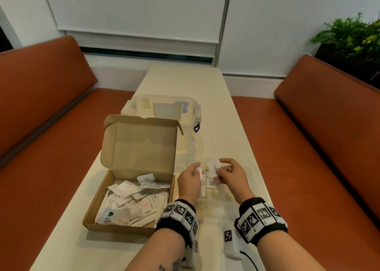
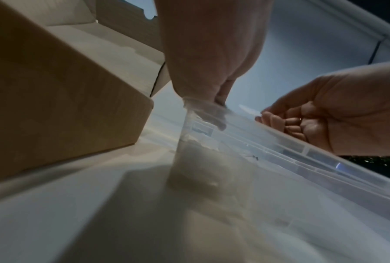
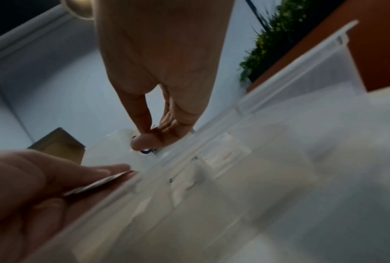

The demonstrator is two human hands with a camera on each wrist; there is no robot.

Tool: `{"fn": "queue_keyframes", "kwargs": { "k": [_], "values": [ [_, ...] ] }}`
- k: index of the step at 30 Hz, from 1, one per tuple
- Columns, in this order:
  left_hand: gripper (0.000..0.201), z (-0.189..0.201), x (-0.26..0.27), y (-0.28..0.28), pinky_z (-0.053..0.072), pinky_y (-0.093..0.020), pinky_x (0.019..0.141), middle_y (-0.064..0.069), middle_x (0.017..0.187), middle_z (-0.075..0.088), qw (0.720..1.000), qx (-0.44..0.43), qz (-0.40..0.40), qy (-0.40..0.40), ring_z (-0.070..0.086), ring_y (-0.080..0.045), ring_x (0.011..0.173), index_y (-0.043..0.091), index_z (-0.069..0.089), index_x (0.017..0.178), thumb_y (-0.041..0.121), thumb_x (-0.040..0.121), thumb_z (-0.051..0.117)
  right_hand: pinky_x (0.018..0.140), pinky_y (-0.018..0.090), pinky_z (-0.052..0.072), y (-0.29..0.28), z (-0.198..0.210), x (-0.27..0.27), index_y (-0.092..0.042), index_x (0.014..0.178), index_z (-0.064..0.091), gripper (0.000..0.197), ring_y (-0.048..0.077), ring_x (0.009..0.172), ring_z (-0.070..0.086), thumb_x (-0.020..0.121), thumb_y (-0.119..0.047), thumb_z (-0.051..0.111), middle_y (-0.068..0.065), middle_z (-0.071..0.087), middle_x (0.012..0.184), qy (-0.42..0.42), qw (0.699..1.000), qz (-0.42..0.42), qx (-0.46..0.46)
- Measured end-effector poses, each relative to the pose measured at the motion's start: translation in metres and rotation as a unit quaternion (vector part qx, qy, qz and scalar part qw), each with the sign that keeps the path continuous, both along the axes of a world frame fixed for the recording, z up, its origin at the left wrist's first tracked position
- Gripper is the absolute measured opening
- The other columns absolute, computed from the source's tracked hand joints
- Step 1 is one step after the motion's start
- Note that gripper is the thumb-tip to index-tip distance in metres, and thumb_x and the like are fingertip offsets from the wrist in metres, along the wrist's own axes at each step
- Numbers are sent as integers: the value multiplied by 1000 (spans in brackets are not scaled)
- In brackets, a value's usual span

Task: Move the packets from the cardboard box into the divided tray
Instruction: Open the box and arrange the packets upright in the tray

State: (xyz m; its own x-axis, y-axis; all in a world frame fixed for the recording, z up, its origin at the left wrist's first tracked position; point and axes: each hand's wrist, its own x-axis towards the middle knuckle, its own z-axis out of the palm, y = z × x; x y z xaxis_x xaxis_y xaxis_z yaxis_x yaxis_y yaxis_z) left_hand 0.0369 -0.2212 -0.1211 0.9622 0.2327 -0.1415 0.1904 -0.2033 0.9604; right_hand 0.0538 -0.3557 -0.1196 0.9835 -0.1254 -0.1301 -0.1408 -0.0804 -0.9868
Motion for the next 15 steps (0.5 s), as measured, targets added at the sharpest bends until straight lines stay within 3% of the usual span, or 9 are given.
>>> {"fn": "queue_keyframes", "kwargs": {
  "k": [2, 4, 6, 8, 9, 12, 13, 15],
  "values": [
    [28, 3, -2, 0, 37, -3, 66, 3, 110, 67, 1000, -3, -17, -7, 56, -8, 91, 17, 66, 118, 24, 98, 47, 57, 26, 54, 3, 0, -2, -12, 101, 57, 21, 15, 62, 65, 86, 1, 60, 6, 65, 71, -2, 1000, -8, 13],
    [28, 7, -5, 2, 40, -3, 67, 6, 107, 66, 999, -28, -36, -2, 57, -7, 96, 17, 67, 116, 31, 95, 55, 55, 21, 48, 6, -2, -2, -12, 97, 58, 17, 13, 65, 62, 84, -3, 64, 3, 66, 71, -3, 1000, -11, 9],
    [27, 9, -6, 3, 51, -14, 77, 2, 107, 69, 998, -35, -56, 4, 63, -13, 101, 15, 68, 113, 29, 91, 61, 56, 21, 45, 10, -4, -2, -12, 91, 58, 14, 12, 67, 60, 82, -5, 67, 2, 66, 70, 0, 1000, -8, 13],
    [25, 9, -6, 3, 52, -28, 89, -3, 105, 71, 998, -24, -56, 5, 64, -18, 101, 13, 70, 111, 26, 91, 62, 58, 22, 45, 12, -7, -2, -11, 88, 57, 13, 14, 69, 61, 82, -5, 68, 2, 66, 69, 3, 1000, -4, 5],
    [24, 9, -6, 4, 51, -24, 87, -4, 104, 72, 998, -20, -52, 5, 64, -18, 100, 14, 71, 110, 25, 91, 62, 59, 23, 46, 12, -8, -2, -11, 89, 58, 14, 16, 71, 61, 82, -5, 68, 3, 66, 71, 4, 1000, -2, 0],
    [22, 9, -6, 5, 38, 0, 60, 0, 100, 72, 999, 6, -54, 5, 63, -14, 91, 15, 71, 108, 25, 92, 60, 69, 26, 50, 12, -4, 1, -18, 107, 58, 26, 19, 83, 61, 83, -12, 68, 3, 66, 92, -18, 997, 18, -66],
    [23, 10, -6, 5, 37, 1, 57, 1, 101, 71, 998, 17, -59, 8, 62, -12, 90, 15, 71, 109, 26, 93, 60, 74, 25, 50, 11, 0, 3, -24, 114, 56, 35, 16, 85, 60, 84, -14, 69, -1, 63, 98, -37, 993, 34, -103],
    [27, 10, -5, 5, 38, -2, 66, 0, 108, 70, 997, 26, -72, 15, 61, -12, 99, 13, 69, 113, 27, 93, 59, 74, 15, 46, 7, 11, 10, -32, 122, 56, 45, 10, 82, 57, 83, -12, 67, -7, 62, 97, -70, 979, 83, -170]
  ]
}}
